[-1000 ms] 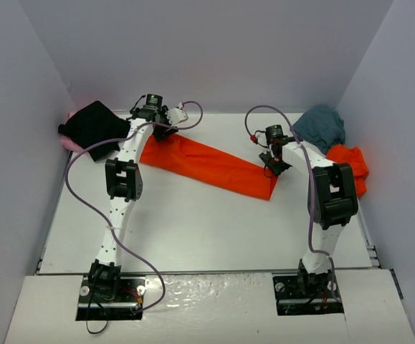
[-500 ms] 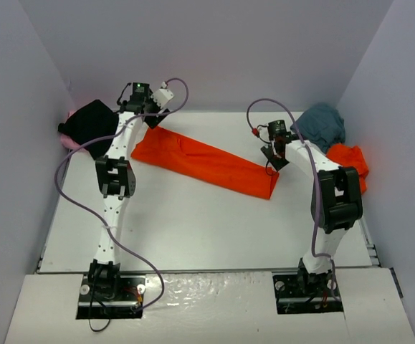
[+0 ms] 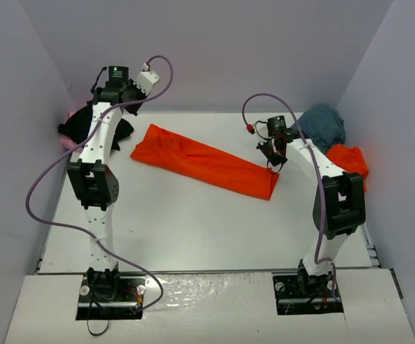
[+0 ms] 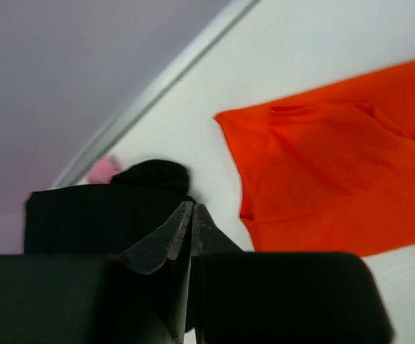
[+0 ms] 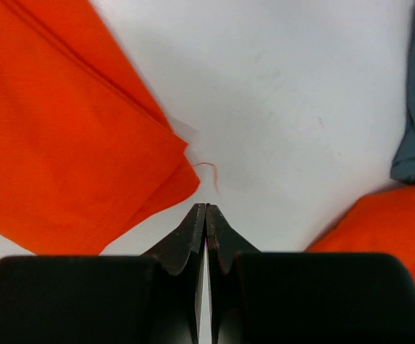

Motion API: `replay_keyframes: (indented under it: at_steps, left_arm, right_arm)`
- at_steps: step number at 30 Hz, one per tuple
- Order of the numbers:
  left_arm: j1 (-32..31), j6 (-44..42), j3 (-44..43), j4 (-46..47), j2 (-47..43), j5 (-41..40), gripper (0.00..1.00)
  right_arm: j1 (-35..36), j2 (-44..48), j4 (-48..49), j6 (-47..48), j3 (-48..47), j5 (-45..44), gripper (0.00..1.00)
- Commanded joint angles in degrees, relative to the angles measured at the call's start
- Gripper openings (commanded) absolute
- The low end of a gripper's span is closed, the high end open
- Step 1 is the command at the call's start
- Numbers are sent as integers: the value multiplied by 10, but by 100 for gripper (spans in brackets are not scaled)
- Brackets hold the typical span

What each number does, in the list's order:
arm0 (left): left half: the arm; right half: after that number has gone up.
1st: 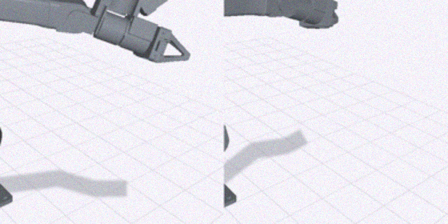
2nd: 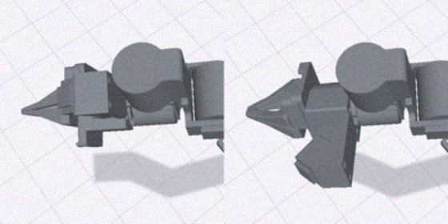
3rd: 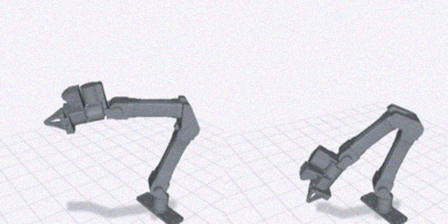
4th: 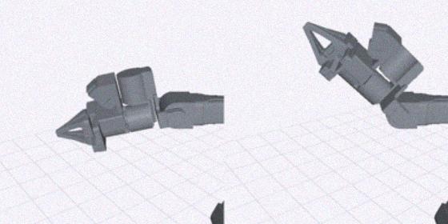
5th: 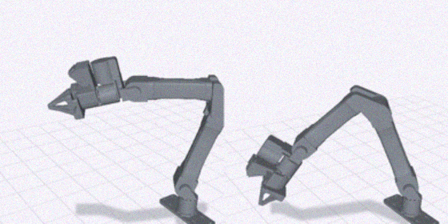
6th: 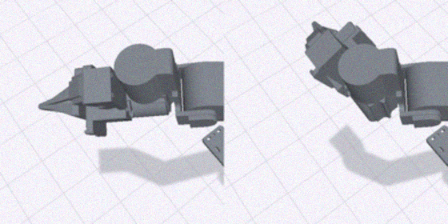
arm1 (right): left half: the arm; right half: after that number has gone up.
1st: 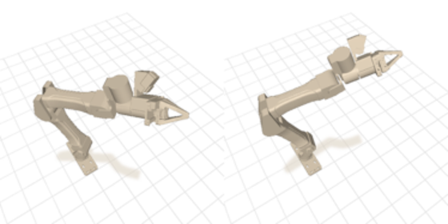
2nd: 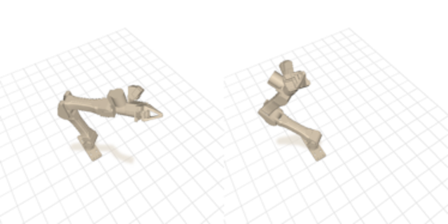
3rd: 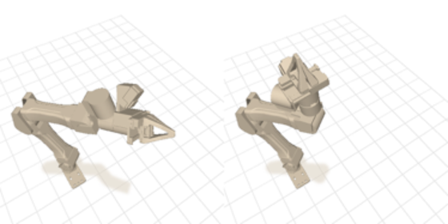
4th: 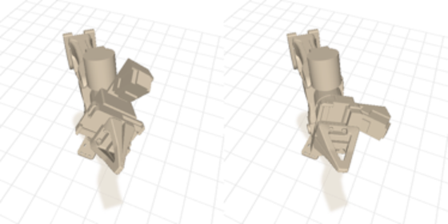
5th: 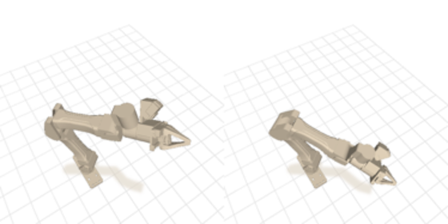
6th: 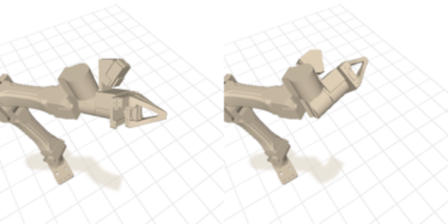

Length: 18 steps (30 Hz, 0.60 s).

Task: Fold and stack the t-shirts
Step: Fold the tshirt

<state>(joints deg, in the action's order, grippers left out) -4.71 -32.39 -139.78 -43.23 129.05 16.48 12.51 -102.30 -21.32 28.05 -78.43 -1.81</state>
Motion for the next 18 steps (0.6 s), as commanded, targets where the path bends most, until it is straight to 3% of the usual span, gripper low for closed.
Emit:
replay_keyframes:
  at_steps: [1,12,18]
  left_arm:
    - [-15,18,42,-62,-28,58,0]
    - [-53,36,135,-36,-25,48,0]
    - [-66,43,139,-55,-12,57,0]
  right_arm:
    - [36,-1,-27,23,-12,27,0]
    - [41,-45,-38,68,-19,20,0]
    - [38,-89,-68,83,-24,20,0]
